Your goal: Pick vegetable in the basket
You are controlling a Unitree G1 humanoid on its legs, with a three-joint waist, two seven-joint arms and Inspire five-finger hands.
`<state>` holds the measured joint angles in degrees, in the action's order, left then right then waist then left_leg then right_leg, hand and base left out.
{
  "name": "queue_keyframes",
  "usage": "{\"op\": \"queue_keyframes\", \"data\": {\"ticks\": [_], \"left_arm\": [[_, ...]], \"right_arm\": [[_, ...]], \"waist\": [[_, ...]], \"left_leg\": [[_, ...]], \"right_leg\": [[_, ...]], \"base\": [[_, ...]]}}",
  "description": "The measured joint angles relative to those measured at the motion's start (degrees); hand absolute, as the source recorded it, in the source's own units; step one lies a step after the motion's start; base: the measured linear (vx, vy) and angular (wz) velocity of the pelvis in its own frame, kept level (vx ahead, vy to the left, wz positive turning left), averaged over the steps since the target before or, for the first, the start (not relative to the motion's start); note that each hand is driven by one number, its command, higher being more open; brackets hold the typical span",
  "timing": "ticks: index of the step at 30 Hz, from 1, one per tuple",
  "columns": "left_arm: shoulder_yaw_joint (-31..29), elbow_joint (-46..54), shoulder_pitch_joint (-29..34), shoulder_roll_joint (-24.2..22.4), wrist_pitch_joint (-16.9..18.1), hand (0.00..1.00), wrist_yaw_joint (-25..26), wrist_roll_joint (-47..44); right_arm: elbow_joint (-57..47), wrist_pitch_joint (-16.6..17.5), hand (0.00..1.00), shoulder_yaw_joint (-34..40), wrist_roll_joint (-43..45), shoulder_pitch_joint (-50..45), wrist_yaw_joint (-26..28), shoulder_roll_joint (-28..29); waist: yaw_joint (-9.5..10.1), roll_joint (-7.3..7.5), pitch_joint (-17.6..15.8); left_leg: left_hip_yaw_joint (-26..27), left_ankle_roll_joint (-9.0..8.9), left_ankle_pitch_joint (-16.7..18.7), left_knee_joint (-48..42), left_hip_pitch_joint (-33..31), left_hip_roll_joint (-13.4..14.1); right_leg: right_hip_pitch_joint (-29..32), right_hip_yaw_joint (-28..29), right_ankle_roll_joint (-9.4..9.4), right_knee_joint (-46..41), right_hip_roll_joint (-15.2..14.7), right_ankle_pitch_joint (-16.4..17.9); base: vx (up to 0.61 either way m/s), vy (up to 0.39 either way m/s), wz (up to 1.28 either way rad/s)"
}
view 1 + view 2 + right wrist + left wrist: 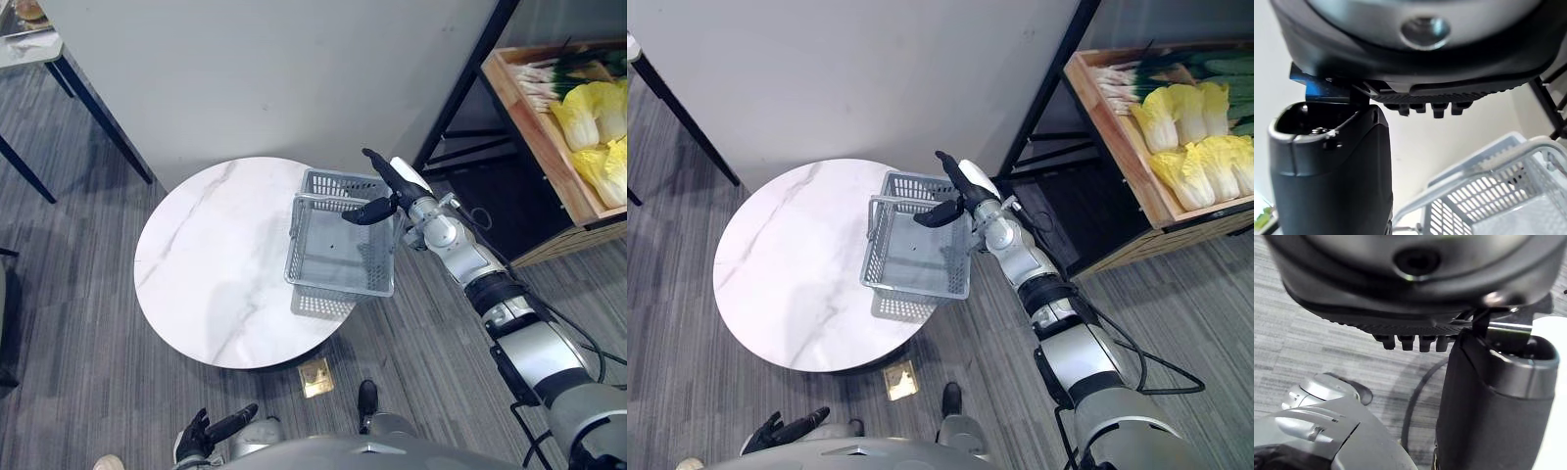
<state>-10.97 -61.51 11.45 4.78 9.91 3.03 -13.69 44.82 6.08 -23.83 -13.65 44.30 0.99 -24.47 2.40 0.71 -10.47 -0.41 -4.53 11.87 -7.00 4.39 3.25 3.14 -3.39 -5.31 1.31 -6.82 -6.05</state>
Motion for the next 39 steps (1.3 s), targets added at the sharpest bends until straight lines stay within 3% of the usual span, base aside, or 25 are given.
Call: {"op": "queue_keyframes", "data": {"ticks": [12, 16, 20, 35, 36, 39], "left_arm": [[0.92, 1.44, -0.14, -0.23, 0.48, 1.00, 0.02, -1.90], [1.33, 1.46, -0.29, -0.19, 1.30, 1.00, 0.01, -2.43], [1.89, 1.45, -2.10, 0.00, 1.38, 1.00, 0.01, -3.78], [3.88, 2.99, -4.58, 0.30, 1.51, 1.00, -0.01, -6.51], [4.18, 3.50, -4.59, 0.30, 1.51, 1.00, 0.00, -6.49], [4.57, 3.70, -4.95, 0.27, 1.57, 1.00, -0.03, -6.53]], "right_arm": [[4.13, -0.05, 1.00, -3.94, -8.60, 3.55, 1.26, 1.24], [6.69, -0.08, 1.00, -3.78, -10.85, 5.83, 0.83, 1.93], [9.03, -0.31, 1.00, -2.48, -13.23, 9.17, -0.42, 1.78], [15.76, -1.97, 1.00, 0.93, -22.03, 18.59, -2.15, -0.82], [15.76, -1.95, 0.00, 0.92, -22.07, 19.15, -2.08, -1.23], [15.74, -1.95, 0.00, 0.87, -23.22, 20.00, -2.01, -2.59]], "waist": [[0.77, -0.36, -1.94], [0.80, -0.44, -2.48], [1.17, -0.76, -5.01], [2.71, -2.40, -9.05], [2.67, -2.66, -9.31], [2.90, -3.13, -10.05]], "left_leg": [[-1.41, 0.60, -0.34, -1.33, -3.26, -1.03], [-1.82, 0.83, -0.48, -2.20, -4.94, -1.29], [-3.38, 1.00, -0.61, -3.92, -7.24, -1.78], [-6.68, 0.42, -0.83, -8.13, -14.53, -1.72], [-6.83, 0.34, -0.78, -8.51, -14.99, -1.69], [-6.95, 0.25, -0.71, -8.88, -15.90, -1.67]], "right_leg": [[2.03, -0.58, 0.16, 0.13, -0.98, -1.57], [2.72, -0.64, 0.66, 0.76, -1.19, -2.84], [3.59, -1.27, 0.68, 0.73, -1.69, -2.86], [7.70, -2.43, 0.69, -0.20, -1.49, -2.85], [7.89, -2.43, 0.69, -0.20, -1.43, -2.85], [8.51, -2.18, 0.69, -0.22, -1.34, -2.84]], "base": [[-0.03, 0.024, 0.06], [-0.04, 0.033, 0.05], [-0.06, 0.010, 0.16], [-0.04, 0.002, 0.11], [-0.03, 0.007, 0.03], [-0.04, 0.015, 0.02]]}}
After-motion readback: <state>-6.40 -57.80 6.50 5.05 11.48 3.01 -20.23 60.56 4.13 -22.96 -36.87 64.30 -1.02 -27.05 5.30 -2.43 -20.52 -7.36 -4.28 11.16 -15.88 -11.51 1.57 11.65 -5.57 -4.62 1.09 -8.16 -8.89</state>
